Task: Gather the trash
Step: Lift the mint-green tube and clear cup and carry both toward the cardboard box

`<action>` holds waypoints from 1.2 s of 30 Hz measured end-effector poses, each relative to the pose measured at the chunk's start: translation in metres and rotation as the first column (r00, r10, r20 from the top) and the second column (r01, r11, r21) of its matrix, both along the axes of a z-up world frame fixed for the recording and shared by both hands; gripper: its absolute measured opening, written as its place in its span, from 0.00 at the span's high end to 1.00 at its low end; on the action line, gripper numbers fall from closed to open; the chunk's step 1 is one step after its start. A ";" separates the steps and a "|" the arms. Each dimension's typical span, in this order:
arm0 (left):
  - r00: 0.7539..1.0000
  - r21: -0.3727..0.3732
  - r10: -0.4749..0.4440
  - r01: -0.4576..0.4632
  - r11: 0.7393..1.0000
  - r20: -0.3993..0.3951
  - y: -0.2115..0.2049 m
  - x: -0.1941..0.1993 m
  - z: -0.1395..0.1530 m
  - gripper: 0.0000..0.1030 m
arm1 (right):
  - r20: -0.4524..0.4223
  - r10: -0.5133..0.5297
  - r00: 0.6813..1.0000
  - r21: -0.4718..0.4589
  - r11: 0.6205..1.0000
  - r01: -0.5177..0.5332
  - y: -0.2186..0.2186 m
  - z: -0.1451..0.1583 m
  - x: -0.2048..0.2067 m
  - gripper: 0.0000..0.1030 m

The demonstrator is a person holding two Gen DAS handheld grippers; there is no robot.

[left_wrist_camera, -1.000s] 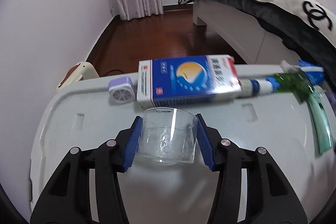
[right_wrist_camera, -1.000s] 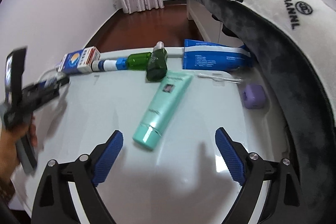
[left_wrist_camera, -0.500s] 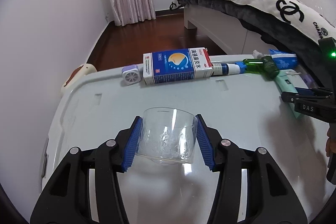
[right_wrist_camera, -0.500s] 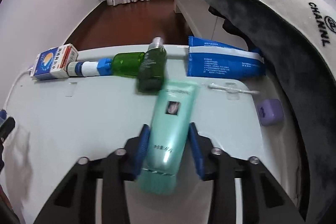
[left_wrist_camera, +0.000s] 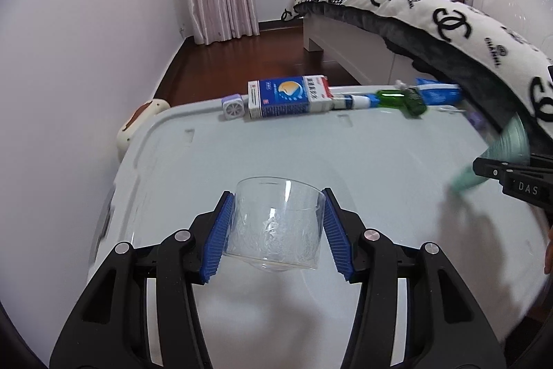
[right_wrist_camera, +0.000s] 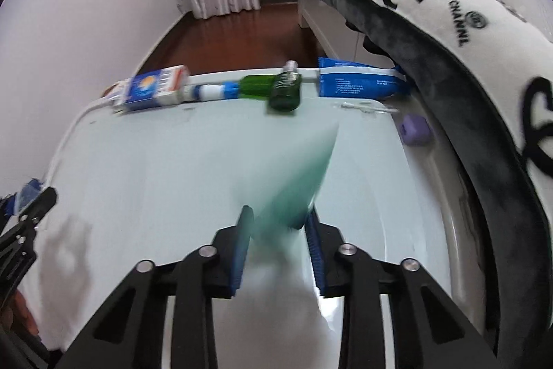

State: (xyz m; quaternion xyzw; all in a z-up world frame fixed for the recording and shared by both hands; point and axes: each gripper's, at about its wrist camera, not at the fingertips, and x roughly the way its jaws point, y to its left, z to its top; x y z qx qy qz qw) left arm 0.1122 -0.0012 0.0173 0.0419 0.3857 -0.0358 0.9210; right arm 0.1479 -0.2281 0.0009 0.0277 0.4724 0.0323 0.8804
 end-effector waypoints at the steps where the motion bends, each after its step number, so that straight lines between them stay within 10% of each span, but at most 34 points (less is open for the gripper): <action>1: 1.000 -0.002 0.000 0.000 1.000 -0.004 -0.001 -0.013 0.003 0.51 | 0.002 0.007 1.000 0.003 1.000 -0.007 0.000 0.003 -0.008 0.77; 11: 0.998 -0.045 -0.046 0.044 0.998 -0.053 -0.013 -0.133 -0.001 0.51 | -0.042 -0.035 0.999 0.052 0.998 0.037 -0.020 0.011 -0.087 0.73; 13: 0.997 -0.057 -0.056 0.054 0.997 -0.049 -0.014 -0.145 -0.001 0.51 | -0.074 -0.095 0.993 0.066 0.993 0.100 -0.030 0.003 -0.086 0.43; 21: 0.996 -0.064 -0.088 0.086 0.994 -0.033 -0.019 -0.159 0.003 0.51 | -0.061 0.061 0.996 0.007 0.998 -0.061 0.048 -0.015 -0.055 0.11; 27: 0.994 -0.042 -0.106 0.106 0.994 -0.013 -0.015 -0.167 0.001 0.51 | -0.089 0.096 0.991 -0.124 0.987 -0.106 0.094 -0.041 -0.017 0.15; 33: 0.993 -0.059 -0.115 0.113 0.992 -0.035 -0.010 -0.164 -0.006 0.51 | -0.160 0.058 0.985 0.023 0.998 -0.056 0.077 -0.053 -0.008 0.71; 36: 0.992 -0.072 -0.117 0.114 0.991 -0.043 -0.009 -0.164 -0.007 0.51 | -0.185 0.079 0.980 0.082 0.995 -0.065 0.069 -0.050 -0.020 0.71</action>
